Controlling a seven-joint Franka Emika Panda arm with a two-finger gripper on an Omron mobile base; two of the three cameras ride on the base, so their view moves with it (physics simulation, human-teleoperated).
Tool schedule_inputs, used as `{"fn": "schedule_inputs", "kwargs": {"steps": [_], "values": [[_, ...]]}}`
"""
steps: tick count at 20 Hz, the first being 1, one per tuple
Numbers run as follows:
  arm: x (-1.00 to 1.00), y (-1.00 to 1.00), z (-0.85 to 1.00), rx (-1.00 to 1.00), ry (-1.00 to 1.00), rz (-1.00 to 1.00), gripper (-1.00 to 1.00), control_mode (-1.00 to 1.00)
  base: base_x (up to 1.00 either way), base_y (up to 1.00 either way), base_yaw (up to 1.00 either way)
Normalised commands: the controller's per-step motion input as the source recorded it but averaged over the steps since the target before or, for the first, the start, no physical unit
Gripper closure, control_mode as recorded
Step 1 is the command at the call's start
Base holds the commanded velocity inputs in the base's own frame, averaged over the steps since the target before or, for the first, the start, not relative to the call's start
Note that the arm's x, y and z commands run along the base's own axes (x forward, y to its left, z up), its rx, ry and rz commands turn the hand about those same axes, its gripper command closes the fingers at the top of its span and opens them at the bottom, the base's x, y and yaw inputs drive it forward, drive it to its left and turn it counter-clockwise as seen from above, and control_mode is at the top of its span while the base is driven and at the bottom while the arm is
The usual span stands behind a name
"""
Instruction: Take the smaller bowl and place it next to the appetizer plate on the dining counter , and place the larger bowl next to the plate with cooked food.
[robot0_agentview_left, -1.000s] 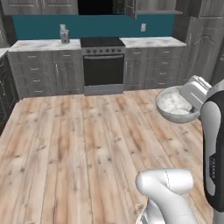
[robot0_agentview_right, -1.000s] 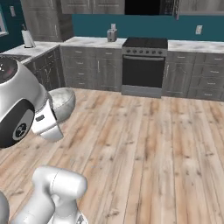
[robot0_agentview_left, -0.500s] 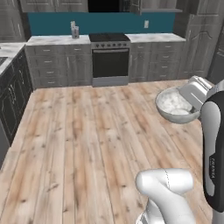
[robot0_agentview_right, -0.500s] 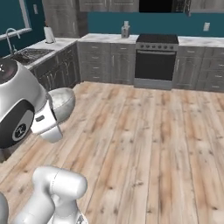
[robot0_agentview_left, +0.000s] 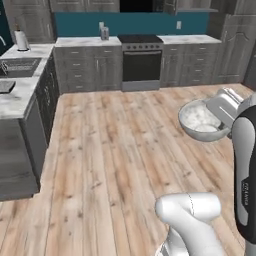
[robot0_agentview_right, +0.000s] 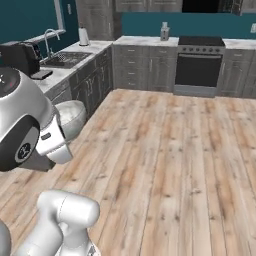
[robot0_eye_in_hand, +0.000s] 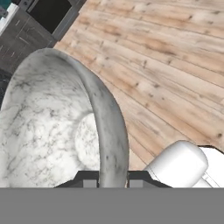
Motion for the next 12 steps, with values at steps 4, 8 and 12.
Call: {"fn": "schedule_inputs", "kwargs": {"steps": [4, 8, 12], "values": [[0.00, 0.00, 0.00, 0.00, 0.00, 0.00, 1.00, 1.00, -0.33, 1.00, 0.00], [0.00, 0.00, 0.00, 0.00, 0.00, 0.00, 1.00, 1.00, -0.29, 1.00, 0.00], [0.00, 0.00, 0.00, 0.00, 0.00, 0.00, 1.00, 1.00, -0.55, 1.00, 0.00]]}}
